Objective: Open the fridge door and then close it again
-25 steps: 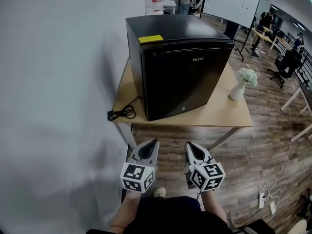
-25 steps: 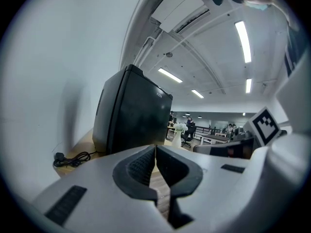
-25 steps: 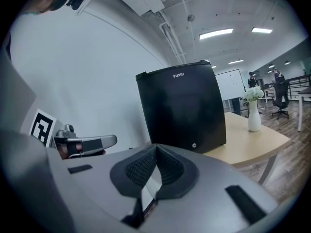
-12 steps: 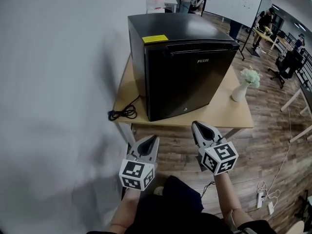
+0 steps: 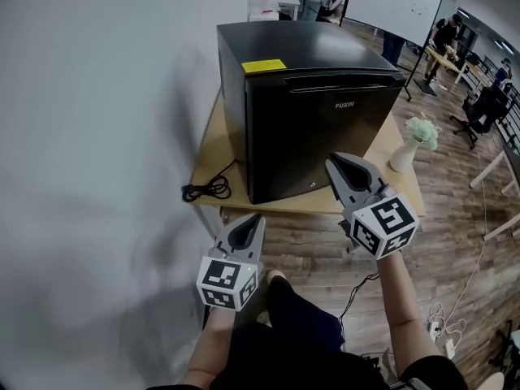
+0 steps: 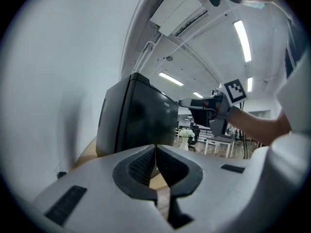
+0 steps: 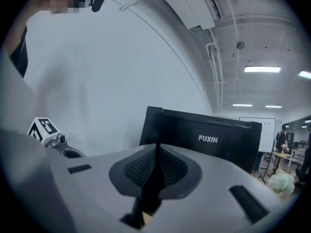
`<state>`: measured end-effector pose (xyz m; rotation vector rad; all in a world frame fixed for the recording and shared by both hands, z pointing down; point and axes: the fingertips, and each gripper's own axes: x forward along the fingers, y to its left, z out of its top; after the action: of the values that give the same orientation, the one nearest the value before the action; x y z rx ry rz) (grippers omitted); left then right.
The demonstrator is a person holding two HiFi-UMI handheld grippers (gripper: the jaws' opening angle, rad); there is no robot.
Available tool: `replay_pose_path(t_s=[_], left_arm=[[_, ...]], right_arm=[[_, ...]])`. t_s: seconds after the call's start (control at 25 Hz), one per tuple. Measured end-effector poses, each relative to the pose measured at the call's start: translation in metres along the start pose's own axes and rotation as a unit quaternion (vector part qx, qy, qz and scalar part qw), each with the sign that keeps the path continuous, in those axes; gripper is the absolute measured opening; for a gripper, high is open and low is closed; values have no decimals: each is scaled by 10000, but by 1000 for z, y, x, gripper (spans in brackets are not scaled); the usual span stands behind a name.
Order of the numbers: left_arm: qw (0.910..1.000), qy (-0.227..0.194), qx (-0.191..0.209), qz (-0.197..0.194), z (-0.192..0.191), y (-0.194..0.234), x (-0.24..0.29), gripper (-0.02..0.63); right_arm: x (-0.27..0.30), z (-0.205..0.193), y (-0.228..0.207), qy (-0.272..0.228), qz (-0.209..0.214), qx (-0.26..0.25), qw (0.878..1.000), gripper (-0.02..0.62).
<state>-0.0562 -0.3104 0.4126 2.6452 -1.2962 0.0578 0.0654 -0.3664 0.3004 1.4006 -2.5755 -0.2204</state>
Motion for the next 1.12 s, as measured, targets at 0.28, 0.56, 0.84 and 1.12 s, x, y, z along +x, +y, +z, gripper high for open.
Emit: replay_pose_path(t_s=[0.28,0.56,0.84,1.12], left_arm=[[9999,-67,120,77,18,14,17,9],[9996,-146,214,122,34,23,36,9],[9995,-165,208,169,40,33,57,9],[9994,-116,141,305,37,44,68,9]], right_arm=[[35,45,-12,-82,267,-1310,9910,101],[61,70,-16,70,730,-2393,9682,127],[88,78,-22,366,1201,-3318,9350,146],[102,69,-19,958,1728,-4048,8928,149]])
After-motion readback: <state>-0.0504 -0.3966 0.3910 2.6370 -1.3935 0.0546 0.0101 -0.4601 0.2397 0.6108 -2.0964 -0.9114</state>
